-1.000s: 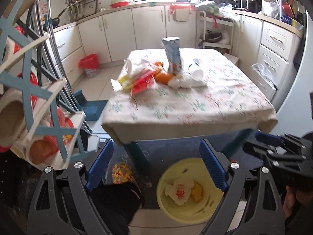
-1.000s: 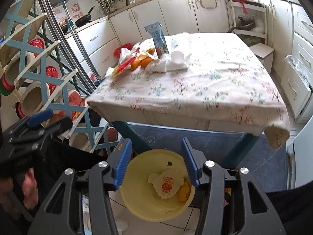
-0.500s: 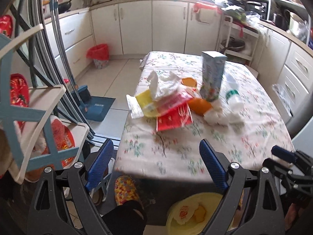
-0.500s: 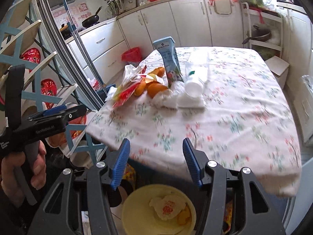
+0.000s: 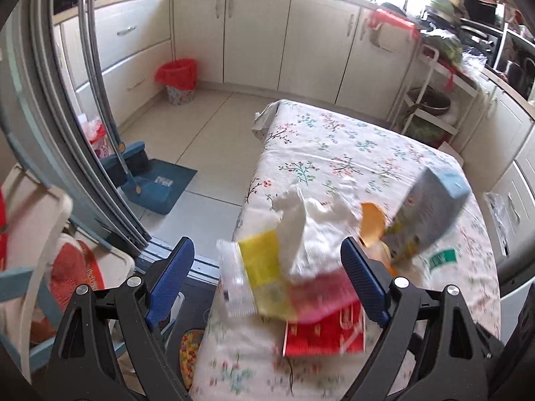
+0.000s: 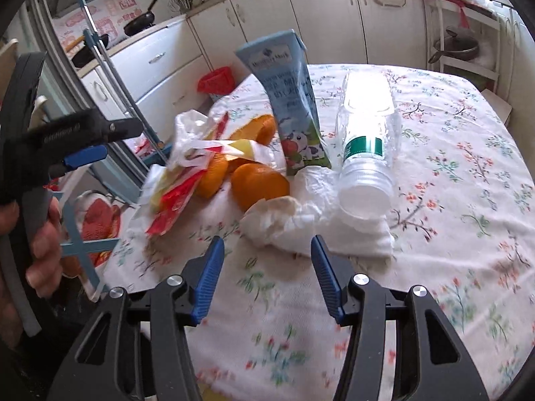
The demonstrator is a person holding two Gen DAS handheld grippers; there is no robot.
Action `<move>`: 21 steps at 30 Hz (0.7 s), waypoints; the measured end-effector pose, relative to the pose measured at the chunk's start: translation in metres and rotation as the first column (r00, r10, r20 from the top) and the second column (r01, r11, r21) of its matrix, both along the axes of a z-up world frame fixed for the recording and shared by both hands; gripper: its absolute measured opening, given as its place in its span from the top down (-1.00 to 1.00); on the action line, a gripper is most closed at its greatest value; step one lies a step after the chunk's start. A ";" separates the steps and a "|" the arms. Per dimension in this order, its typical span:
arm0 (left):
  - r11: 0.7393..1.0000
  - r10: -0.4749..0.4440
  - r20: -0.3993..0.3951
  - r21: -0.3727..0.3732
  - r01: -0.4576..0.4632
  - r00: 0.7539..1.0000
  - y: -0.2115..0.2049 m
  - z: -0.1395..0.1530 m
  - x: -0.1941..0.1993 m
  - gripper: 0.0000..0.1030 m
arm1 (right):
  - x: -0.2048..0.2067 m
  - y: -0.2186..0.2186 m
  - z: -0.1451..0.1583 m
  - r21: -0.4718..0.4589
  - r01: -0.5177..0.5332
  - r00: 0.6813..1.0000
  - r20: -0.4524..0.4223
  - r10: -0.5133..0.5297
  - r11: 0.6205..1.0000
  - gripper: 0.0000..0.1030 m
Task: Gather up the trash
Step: 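Close the left gripper on the white tissue while the right gripper grasps a tissue, then lift the tissues with both grippers and carry them toward the basin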
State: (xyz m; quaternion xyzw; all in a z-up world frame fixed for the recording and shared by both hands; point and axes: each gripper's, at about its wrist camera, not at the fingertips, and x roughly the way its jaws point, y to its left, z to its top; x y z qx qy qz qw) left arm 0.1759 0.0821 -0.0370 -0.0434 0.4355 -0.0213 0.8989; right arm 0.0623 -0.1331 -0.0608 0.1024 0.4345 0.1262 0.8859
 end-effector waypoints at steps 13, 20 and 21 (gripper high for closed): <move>0.999 -0.048 -0.103 -0.030 0.045 0.994 -0.020 -0.035 0.058 0.69 | -0.005 -0.017 0.000 0.025 -0.040 0.999 -0.002 0.040 0.999 0.77; 0.993 -0.045 0.001 -0.114 0.045 0.999 -0.010 -0.009 0.039 0.92 | -0.022 -0.028 0.014 0.081 -0.055 0.998 0.029 0.053 0.995 0.79; 0.990 -0.047 0.017 -0.129 0.048 0.999 -0.009 -0.005 0.036 0.92 | -0.024 -0.028 0.017 0.091 -0.053 0.998 0.031 0.050 0.994 0.79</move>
